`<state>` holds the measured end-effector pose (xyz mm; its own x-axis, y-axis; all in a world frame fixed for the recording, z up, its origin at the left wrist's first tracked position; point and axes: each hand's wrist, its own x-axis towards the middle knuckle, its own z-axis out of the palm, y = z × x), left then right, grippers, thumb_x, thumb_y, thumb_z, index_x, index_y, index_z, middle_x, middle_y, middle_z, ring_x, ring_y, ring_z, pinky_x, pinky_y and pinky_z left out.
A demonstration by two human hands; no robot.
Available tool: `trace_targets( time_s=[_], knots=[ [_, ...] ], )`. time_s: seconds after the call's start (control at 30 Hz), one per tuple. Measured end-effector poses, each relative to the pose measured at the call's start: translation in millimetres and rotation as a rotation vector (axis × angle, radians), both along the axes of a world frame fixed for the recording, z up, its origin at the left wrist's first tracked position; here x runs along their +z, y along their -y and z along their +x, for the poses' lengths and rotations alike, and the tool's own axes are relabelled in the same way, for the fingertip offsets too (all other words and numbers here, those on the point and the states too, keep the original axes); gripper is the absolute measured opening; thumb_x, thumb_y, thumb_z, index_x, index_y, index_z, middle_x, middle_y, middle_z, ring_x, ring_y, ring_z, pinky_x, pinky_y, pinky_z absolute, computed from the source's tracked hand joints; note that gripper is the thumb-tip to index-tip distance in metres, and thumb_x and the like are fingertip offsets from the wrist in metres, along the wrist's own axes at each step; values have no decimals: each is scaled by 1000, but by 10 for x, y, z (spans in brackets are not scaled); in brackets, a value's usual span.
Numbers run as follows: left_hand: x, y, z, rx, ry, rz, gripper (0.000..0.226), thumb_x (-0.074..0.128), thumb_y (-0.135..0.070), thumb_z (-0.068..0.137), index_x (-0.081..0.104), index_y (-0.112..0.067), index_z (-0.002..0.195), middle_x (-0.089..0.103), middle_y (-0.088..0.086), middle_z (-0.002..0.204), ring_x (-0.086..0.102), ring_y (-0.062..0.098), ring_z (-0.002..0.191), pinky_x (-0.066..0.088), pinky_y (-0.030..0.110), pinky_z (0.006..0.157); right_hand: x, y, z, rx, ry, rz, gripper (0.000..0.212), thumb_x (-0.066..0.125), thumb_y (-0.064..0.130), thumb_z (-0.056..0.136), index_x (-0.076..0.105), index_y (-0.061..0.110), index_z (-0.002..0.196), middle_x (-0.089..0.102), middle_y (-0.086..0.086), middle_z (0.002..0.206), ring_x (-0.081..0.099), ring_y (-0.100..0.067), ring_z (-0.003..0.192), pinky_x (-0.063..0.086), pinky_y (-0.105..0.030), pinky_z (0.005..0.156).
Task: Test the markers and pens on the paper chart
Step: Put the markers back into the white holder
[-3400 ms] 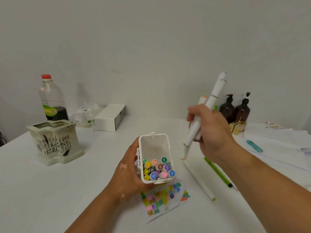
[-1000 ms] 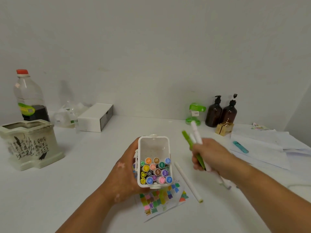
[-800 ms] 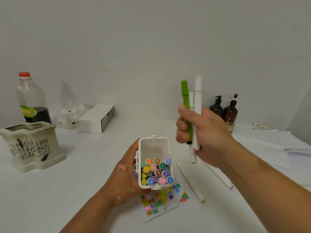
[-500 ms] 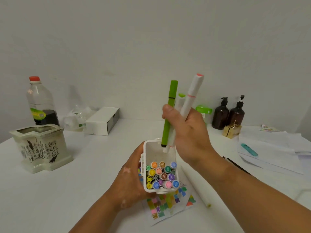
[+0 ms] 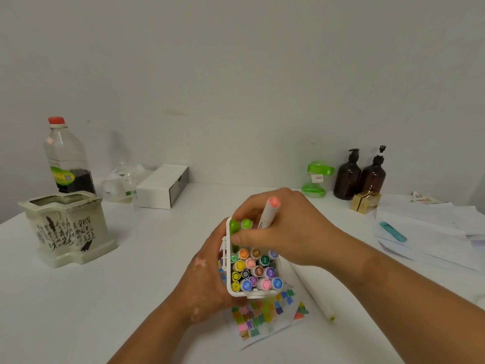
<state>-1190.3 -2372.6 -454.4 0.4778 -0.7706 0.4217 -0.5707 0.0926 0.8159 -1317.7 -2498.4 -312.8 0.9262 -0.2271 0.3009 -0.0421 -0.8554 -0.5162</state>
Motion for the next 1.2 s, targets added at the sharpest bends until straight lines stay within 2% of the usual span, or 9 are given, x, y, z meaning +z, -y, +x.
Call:
trace_targets(
  time_s=[0.1, 0.17, 0.37, 0.43, 0.57, 0.63, 0.87, 1.0, 1.2],
  knots=[
    [4, -7, -1, 1, -7, -5, 104, 93, -25, 66, 26, -44, 143, 57, -22, 134, 52, -11, 121, 44, 1, 83, 81, 40, -23, -13, -42, 43, 29, 86, 47, 72, 73, 39, 96, 72, 18, 91, 68, 2, 84, 57, -19, 73],
    [16, -12, -10, -10, -10, -21, 102, 92, -28, 66, 27, -48, 142, 58, -31, 128, 54, -12, 119, 44, 0, 81, 128, 65, -43, -25, -45, 132, 30, 89, 43, 71, 74, 35, 96, 73, 14, 91, 71, -3, 80, 61, -25, 72],
    [71, -34, -35, -9, 27, -63, 102, 92, -33, 64, 26, -73, 132, 56, -38, 126, 56, -12, 116, 45, 0, 78, 239, 524, -256, -209, 203, 352, 3, 76, 23, 90, 77, 23, 87, 77, 6, 80, 74, -11, 73, 57, -19, 57],
    [69, -32, -37, -6, 30, -70, 103, 92, -38, 62, 26, -72, 133, 57, -36, 127, 58, -11, 115, 45, 0, 79, 102, 842, -416, -379, 134, 291, 8, 70, 17, 94, 77, 20, 91, 77, 3, 80, 74, -14, 73, 58, -21, 59],
    [66, -11, -42, -13, 37, -73, 103, 91, -43, 60, 26, -70, 135, 57, -36, 126, 58, -11, 114, 45, 0, 79, -503, 1336, -716, -608, -421, -148, 16, 61, 19, 95, 77, 15, 99, 74, 0, 97, 69, -18, 88, 58, -32, 80],
    [62, -6, -43, -8, 51, -69, 104, 92, -42, 60, 25, -68, 136, 57, -37, 125, 58, -12, 113, 45, -1, 78, -786, 1408, -789, -636, -552, -233, 15, 62, 27, 92, 72, 16, 88, 70, -1, 89, 67, -17, 78, 57, -31, 70],
    [25, -11, -36, -5, 35, -48, 104, 91, -33, 62, 25, -50, 141, 54, -42, 124, 55, -17, 114, 44, -2, 76, -1178, 1431, -767, -741, -549, -205, 24, 63, 39, 83, 60, 15, 79, 65, 0, 76, 66, -13, 55, 55, -31, 52],
    [28, -11, -34, -6, 17, -38, 103, 90, -34, 61, 27, -48, 141, 54, -43, 123, 54, -16, 115, 45, -2, 76, -1178, 1483, -671, -808, -508, -250, 28, 65, 50, 80, 55, 25, 87, 61, 6, 84, 61, -12, 73, 48, -29, 58],
    [36, -7, -30, -1, 13, -41, 103, 88, -40, 60, 25, -50, 140, 51, -49, 120, 52, -21, 112, 44, -3, 74, -1266, 1496, -624, -872, -545, -239, 33, 64, 51, 74, 41, 28, 76, 54, 7, 81, 53, -8, 67, 38, -27, 50]
  ],
)
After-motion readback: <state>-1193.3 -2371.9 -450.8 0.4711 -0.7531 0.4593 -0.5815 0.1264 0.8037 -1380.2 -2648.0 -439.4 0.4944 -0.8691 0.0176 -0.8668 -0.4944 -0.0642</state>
